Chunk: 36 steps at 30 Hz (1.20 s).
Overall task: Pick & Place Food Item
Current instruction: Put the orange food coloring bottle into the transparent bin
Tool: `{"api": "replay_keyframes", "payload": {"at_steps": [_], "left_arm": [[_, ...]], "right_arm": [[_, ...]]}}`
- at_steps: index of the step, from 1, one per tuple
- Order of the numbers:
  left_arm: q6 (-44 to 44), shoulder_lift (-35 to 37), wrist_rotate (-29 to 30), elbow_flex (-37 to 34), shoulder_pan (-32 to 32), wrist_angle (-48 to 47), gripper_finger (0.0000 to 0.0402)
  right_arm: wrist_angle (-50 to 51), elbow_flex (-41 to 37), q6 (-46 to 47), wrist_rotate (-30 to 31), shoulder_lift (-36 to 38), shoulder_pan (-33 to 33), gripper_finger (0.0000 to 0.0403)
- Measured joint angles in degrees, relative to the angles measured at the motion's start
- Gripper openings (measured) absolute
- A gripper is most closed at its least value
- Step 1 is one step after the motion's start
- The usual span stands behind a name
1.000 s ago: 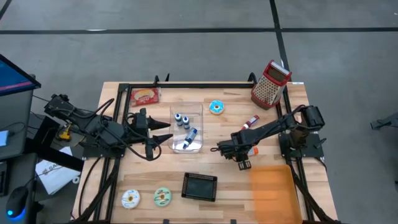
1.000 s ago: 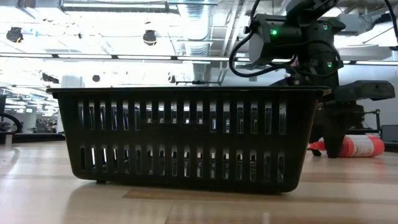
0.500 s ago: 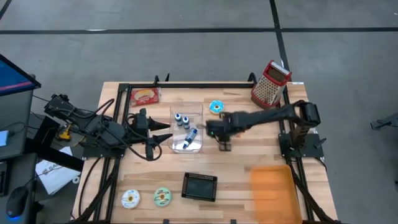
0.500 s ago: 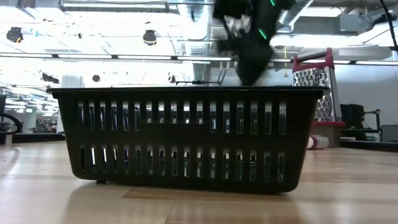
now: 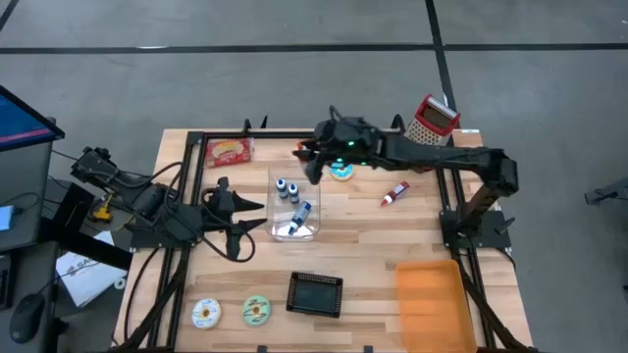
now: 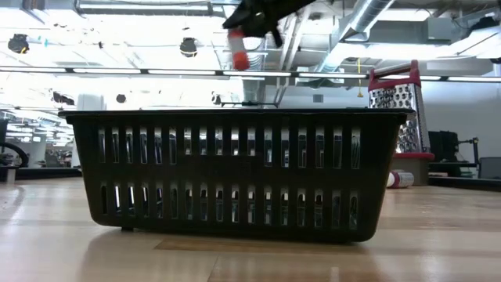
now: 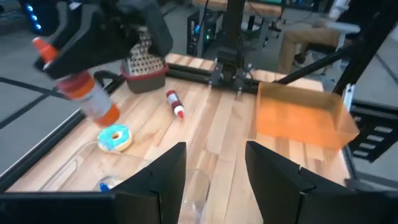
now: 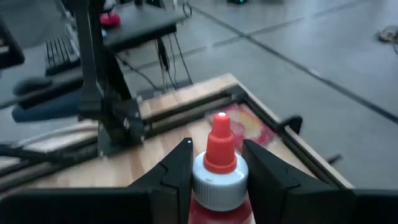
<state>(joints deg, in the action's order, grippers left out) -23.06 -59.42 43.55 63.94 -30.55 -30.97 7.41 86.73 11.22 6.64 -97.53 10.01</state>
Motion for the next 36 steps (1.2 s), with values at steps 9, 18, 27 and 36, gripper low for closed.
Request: {"api": "replay_keyframes", "payload": {"at_steps": [9,18,27,36], "left_arm": [[-1.69,0.00,0.07,-0.02,-2.01,-2.45,0.0161],[-4.49,0.00,0.39,-0.02,-4.04,-3.21,0.0161],[-6.03,0.00,2.08,-0.02,-3.95,-3.22,0.0161],[-8.52,0.00,6.05,-3.49,-3.29,-0.83,0.0161]], "right_arm": [[-8.25,-2.40,3.08,1.50,-7.71,0.81,0.0103],[-25.64,-18.14,6.88,4.87,-2.93,2.22,0.0103],[-44.02,-32.23,10.83,8.59,-0.76,1.61,0.0103],[-48.01,-34.83,6.96,10.59,-3.29,1.52,0.0103]]}}
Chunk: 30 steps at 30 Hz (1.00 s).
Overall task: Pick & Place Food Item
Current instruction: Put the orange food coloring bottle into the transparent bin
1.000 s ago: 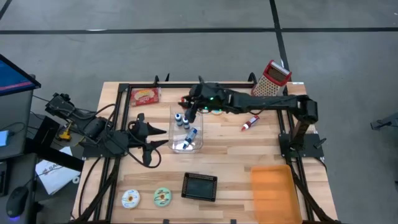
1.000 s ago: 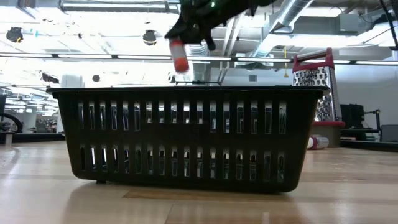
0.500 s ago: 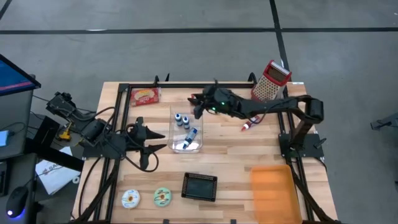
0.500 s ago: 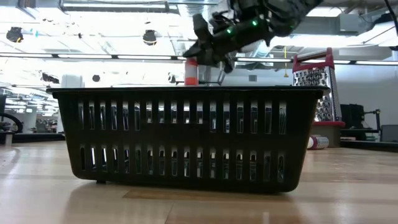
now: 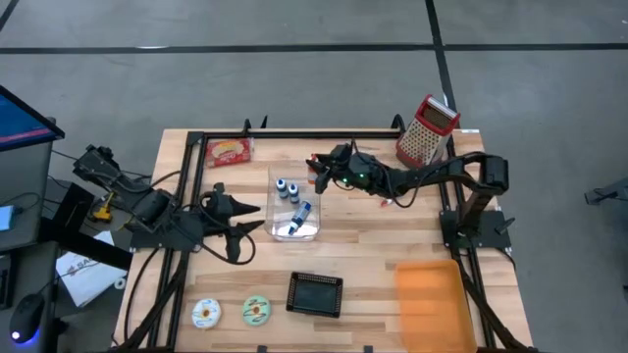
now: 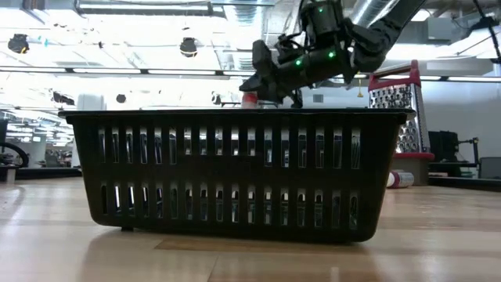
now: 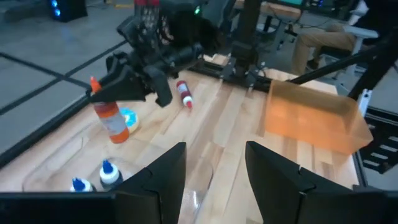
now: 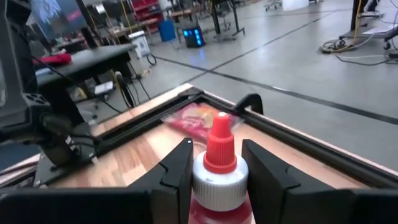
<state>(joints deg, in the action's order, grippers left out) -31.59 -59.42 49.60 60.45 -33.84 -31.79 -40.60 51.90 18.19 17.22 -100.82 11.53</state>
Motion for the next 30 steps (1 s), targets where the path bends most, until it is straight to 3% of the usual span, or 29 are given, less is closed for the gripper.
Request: {"api": "replay_keyframes", "payload": {"at_steps": [12,30], "left_arm": [[-5.50,-0.02,0.22,-12.36,0.50,16.40,0.0161],[-7.48,-0.02,-2.05,-13.38,0.50,16.86,0.0162]], "right_arm": [[-8.39,0.09,0.44,1.31,-9.38,-3.46,0.0103],[-9.71,0.11,-3.44,10.86,-14.86,-5.53,0.0104]]}}
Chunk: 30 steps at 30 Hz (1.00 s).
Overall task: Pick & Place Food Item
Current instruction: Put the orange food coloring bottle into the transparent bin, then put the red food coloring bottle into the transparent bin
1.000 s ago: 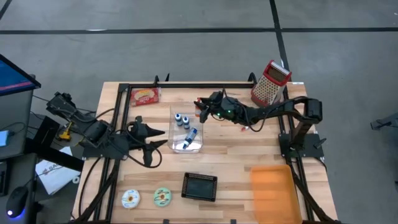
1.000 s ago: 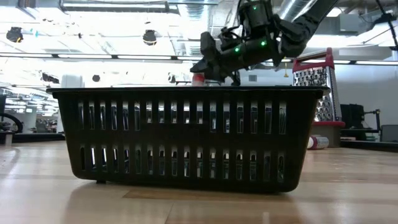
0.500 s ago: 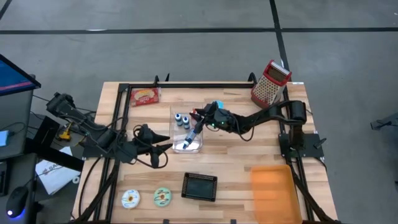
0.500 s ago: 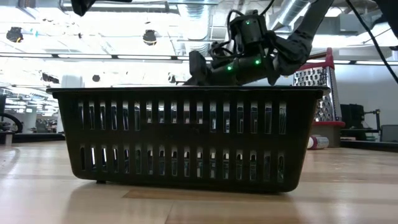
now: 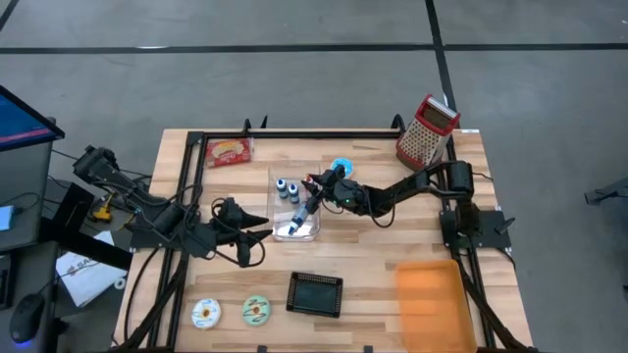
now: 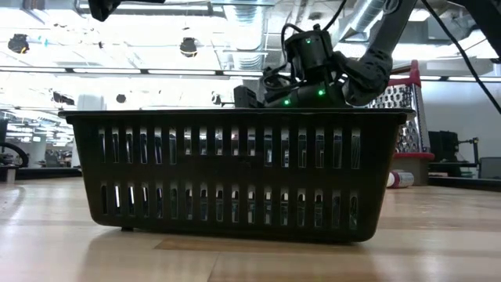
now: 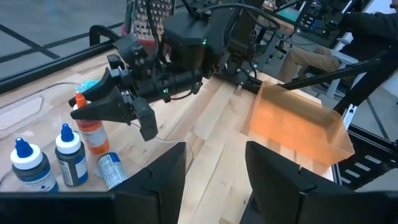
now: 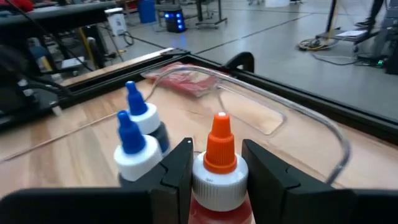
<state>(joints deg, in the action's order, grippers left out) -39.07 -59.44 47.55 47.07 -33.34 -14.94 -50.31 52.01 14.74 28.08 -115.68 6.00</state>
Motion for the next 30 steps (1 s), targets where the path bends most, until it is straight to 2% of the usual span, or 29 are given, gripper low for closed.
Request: {"api": "replay_keyframes", "payload": {"at_steps": [2,7,10,16,21,23,25,27,30], "left_arm": [[0.01,0.00,-0.02,0.00,0.00,0.02,0.0162],[0.04,0.00,-0.04,0.00,0.00,0.02,0.0163],[0.07,0.00,-0.07,0.00,0.00,0.02,0.0164],[0.18,0.00,-0.11,0.00,0.00,0.06,0.0161],[2.84,0.00,-0.08,0.00,0.00,2.01,0.0161],[4.20,0.00,-0.07,0.01,0.00,2.73,0.0161],[4.96,0.02,-0.04,0.02,0.00,3.26,0.0162],[6.06,0.02,0.04,0.02,0.00,3.56,0.0164],[7.64,0.02,0.67,0.02,0.00,4.07,0.0165]], "right_arm": [[0.00,0.00,0.12,0.12,0.00,0.05,0.0117],[-0.02,0.00,1.64,0.28,0.13,-0.33,0.0184],[-0.17,0.00,1.77,0.34,0.15,-0.82,0.0207],[-1.24,0.33,0.21,0.54,4.28,-1.82,0.0207],[4.39,0.38,-4.52,4.85,13.28,-1.90,0.0191],[13.65,0.42,-3.30,7.34,18.43,-1.45,0.0185],[28.56,0.46,4.29,10.84,23.81,-0.76,0.0179],[47.96,0.48,19.03,10.45,28.82,0.50,0.0174],[75.50,0.39,40.38,4.87,34.13,1.76,0.0168]]}}
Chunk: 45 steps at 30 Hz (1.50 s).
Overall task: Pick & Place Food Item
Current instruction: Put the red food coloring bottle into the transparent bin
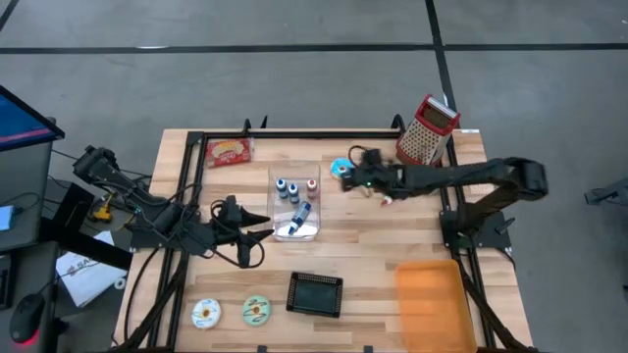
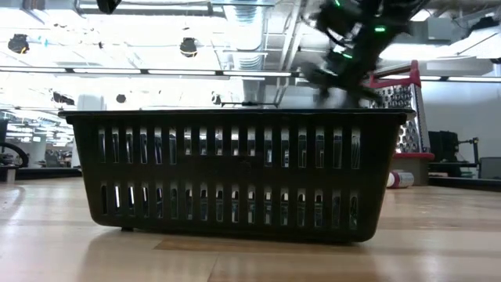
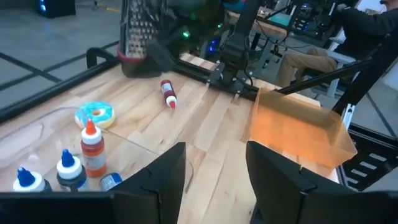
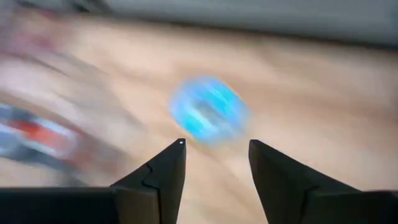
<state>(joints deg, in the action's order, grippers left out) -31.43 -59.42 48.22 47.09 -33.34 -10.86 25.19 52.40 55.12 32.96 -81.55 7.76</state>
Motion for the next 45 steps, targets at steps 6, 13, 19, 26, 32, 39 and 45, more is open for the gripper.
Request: {"api": "replay_keyframes", "payload": {"at_steps": [6,13,19,26,32,39,45], "left_arm": [[6.88,0.00,1.34,0.00,0.00,5.44,0.0164],[12.14,0.00,0.29,0.00,0.00,10.19,0.0172],[12.02,0.00,-0.58,0.00,0.00,11.50,0.0171],[12.06,0.00,-0.36,0.02,0.00,12.81,0.0172],[12.12,0.00,-0.21,0.02,0.00,12.87,0.0172],[12.80,0.00,-0.21,0.02,0.00,12.91,0.0171],[12.80,0.00,0.00,0.02,0.00,13.08,0.0171]], "right_arm": [[23.36,-0.02,11.59,-3.09,5.61,-2.88,0.0162],[26.13,0.12,-27.70,-17.36,5.07,-1.71,0.0172],[36.00,0.49,-65.72,-20.70,3.22,-4.12,0.0180],[39.85,0.49,-81.61,-17.78,-0.01,-3.89,0.0192],[34.81,0.51,-88.87,-21.00,-0.34,-2.05,0.0192],[31.45,0.49,-96.33,-24.83,-0.34,2.19,0.0192],[30.42,-0.04,-100.89,-29.14,-1.22,7.16,0.0192]]}}
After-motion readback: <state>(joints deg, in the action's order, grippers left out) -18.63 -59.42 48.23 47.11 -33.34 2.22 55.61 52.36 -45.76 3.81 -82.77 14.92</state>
